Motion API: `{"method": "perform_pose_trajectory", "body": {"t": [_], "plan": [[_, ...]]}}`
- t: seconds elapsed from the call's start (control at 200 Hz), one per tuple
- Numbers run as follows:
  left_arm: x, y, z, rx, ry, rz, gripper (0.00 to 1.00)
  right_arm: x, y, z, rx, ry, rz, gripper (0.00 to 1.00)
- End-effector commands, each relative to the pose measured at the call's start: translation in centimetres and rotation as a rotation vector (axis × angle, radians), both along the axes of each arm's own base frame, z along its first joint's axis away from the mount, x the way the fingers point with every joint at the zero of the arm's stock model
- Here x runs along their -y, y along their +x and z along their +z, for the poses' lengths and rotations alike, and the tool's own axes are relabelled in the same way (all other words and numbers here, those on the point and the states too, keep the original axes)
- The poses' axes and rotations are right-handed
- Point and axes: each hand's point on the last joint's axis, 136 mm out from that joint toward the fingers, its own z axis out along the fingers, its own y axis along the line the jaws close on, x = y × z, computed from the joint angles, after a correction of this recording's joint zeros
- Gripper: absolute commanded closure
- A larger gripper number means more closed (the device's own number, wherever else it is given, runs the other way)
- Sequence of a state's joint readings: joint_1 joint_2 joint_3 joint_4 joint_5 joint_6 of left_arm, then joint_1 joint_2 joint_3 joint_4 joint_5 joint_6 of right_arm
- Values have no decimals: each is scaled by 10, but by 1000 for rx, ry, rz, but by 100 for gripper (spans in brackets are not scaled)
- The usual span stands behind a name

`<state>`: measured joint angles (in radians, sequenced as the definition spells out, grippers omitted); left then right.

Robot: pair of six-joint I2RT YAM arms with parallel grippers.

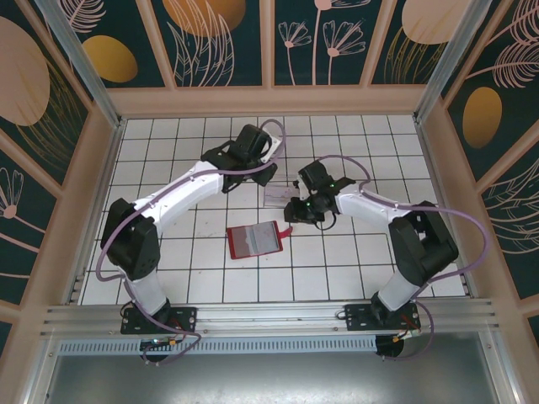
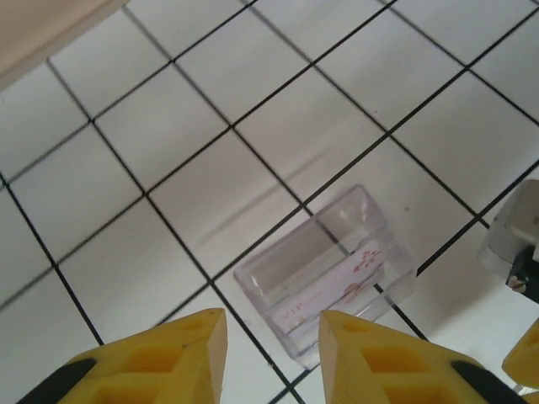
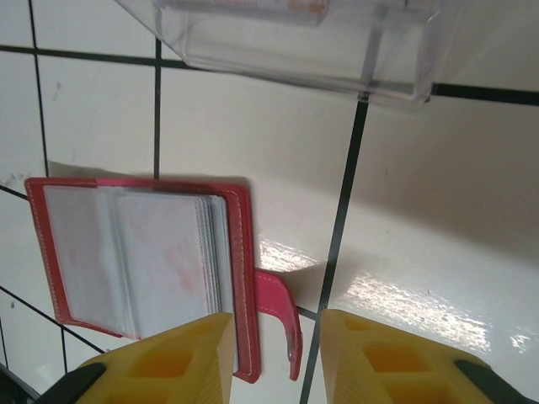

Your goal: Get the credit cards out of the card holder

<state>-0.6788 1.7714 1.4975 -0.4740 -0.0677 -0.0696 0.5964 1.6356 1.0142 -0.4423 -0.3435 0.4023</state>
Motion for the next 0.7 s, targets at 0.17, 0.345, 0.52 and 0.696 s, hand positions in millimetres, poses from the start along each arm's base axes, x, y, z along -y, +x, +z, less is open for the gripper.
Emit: {"method": "perform_pose_trajectory", "body": {"t": [0.17, 0.345, 0.52, 0.696], "plan": [[-25, -21, -6, -121, -260, 328, 64, -6, -18, -20, -39, 29, 51, 72], [-31, -45, -32, -234, -282, 391, 67, -11, -25, -25, -48, 45, 55, 83], [-28, -76, -56, -284, -224, 409, 67, -14, -32, -22, -47, 58, 29, 95], [-17, -106, -82, -342, -167, 412, 67, -16, -38, -17, -59, 121, -48, 95]]}}
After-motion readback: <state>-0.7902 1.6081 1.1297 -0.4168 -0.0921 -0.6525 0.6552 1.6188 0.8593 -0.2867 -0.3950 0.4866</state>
